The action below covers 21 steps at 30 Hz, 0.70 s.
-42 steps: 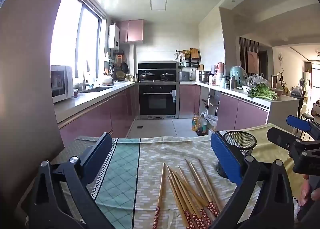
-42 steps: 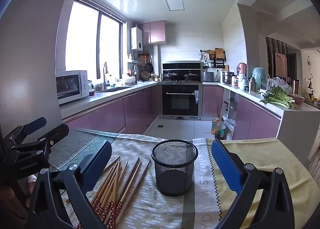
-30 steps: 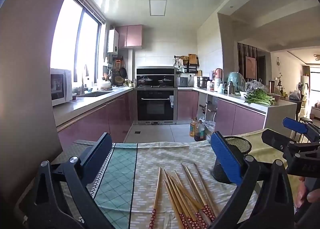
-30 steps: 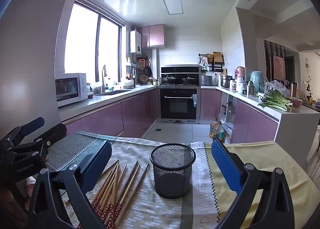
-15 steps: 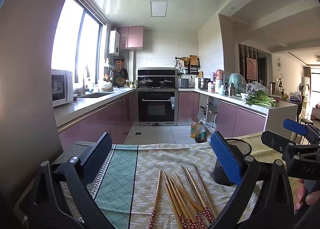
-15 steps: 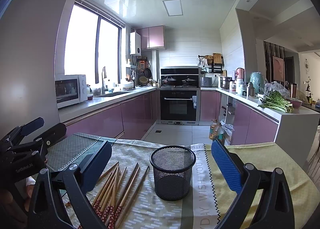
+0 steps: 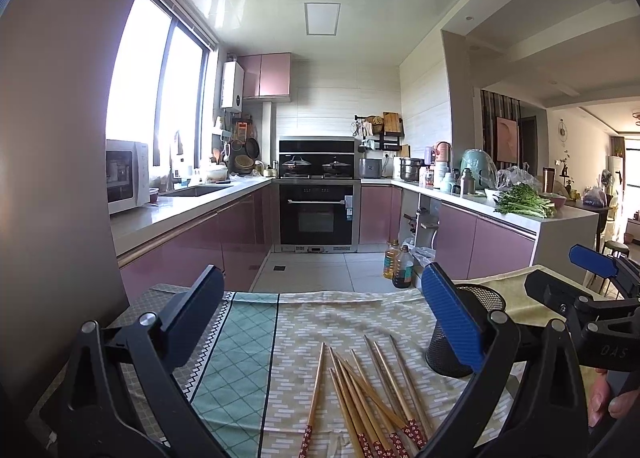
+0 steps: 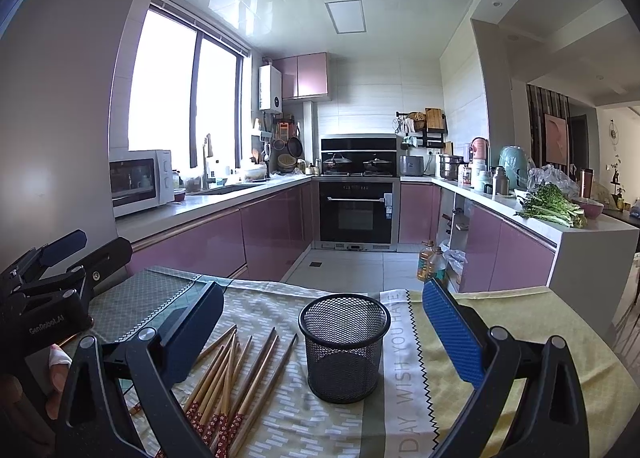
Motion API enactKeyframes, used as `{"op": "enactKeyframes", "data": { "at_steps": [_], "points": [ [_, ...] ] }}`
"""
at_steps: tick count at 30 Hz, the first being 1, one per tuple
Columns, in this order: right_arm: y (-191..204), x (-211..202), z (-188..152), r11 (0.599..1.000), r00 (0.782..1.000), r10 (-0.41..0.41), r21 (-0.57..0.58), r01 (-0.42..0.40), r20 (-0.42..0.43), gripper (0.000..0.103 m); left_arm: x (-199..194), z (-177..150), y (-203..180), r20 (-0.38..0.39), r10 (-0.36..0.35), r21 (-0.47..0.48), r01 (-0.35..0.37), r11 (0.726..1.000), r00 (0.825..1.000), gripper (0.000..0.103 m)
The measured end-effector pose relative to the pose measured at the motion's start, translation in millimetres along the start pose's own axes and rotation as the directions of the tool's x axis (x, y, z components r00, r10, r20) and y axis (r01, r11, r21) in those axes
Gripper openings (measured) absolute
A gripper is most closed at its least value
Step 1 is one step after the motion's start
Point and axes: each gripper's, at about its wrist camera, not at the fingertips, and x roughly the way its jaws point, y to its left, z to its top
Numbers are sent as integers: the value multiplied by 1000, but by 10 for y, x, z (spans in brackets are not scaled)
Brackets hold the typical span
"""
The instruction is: Organize utensils
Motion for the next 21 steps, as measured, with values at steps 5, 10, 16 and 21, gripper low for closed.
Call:
{"op": "enactKeyframes", "data": {
  "at_steps": [5,10,16,21],
  "points": [
    [2,-7,5,1000,1000,0,1,0,1,96,-5,14,-12,8,0,5,0,1000,1000,97],
    [-6,-18,15,1000,1000,-5,1,5,5,96,-10,18,-19,15,6,4,-6,1000,1000,97],
    [-25,-38,34,1000,1000,-10,6,10,6,96,-15,33,-44,15,12,1,-12,1000,1000,97],
    [-35,-45,31,1000,1000,-11,8,11,8,96,-10,38,-35,13,12,-3,-12,1000,1000,97]
  ]
}}
